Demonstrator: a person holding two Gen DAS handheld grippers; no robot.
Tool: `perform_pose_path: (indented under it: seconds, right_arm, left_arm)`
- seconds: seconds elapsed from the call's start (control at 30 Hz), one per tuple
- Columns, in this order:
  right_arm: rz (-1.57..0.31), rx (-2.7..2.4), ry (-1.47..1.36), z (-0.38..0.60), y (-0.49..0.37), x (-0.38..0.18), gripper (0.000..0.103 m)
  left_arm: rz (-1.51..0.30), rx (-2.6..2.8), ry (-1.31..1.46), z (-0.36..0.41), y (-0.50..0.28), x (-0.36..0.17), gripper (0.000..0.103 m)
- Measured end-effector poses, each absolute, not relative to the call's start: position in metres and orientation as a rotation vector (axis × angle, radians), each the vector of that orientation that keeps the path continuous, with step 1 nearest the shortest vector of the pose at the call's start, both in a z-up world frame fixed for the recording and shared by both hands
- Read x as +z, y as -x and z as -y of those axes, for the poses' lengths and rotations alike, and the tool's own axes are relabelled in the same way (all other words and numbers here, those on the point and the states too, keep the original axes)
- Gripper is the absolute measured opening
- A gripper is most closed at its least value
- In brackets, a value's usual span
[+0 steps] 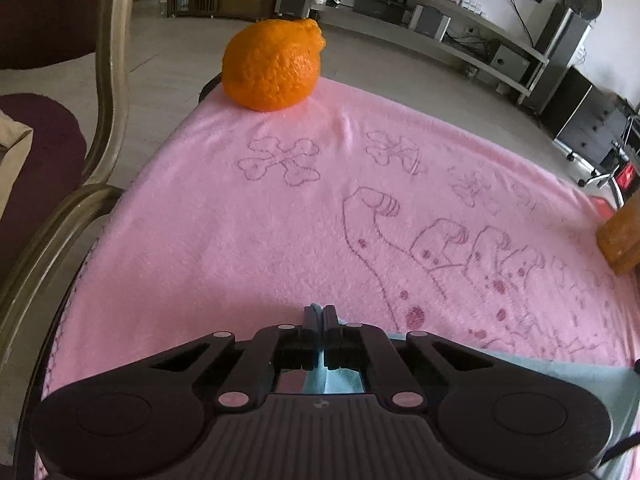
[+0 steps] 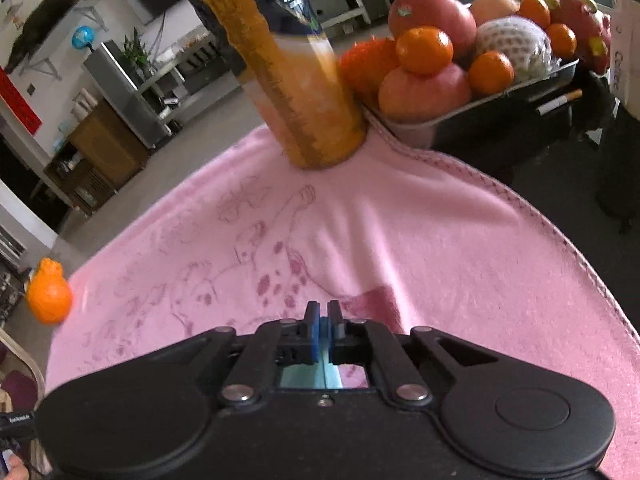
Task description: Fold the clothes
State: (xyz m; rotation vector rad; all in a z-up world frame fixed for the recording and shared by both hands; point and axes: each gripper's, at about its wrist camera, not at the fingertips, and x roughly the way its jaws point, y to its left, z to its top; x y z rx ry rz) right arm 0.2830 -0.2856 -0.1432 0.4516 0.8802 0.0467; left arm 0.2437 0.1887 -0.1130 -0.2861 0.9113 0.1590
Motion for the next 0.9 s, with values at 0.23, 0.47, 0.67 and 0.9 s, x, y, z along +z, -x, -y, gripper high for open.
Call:
perform_pose_path:
  seconds: [0.23,0.47,0.67,0.9]
  right_arm:
    - [-0.847,0.044,-0.540,0.301,-0.260,-0.122,0.009]
    - [-0.809,0.066,-0.642,0.316,-0.231,-0.097,0.026]
    - [-0.828,0.297,-0.842,0.312,-0.181,-0.082,0.033]
    - [-1.062,0.397,-0.947,0.262,-0.216,-0.145,0.033]
  left_arm:
    - [-0.903,0.294,0.275,-0.208,-0.232,-0.102,0.017]
    - [-0.851,0.286,0.222,-0.204,-0.172,-0.053,0.020]
    - [-0.888,0.010,0.379,-0.163,-0.126,-0.047,0.028]
    - [-0.946,-0.091,0.304,-0.110,-0.158,-0.091,0.023]
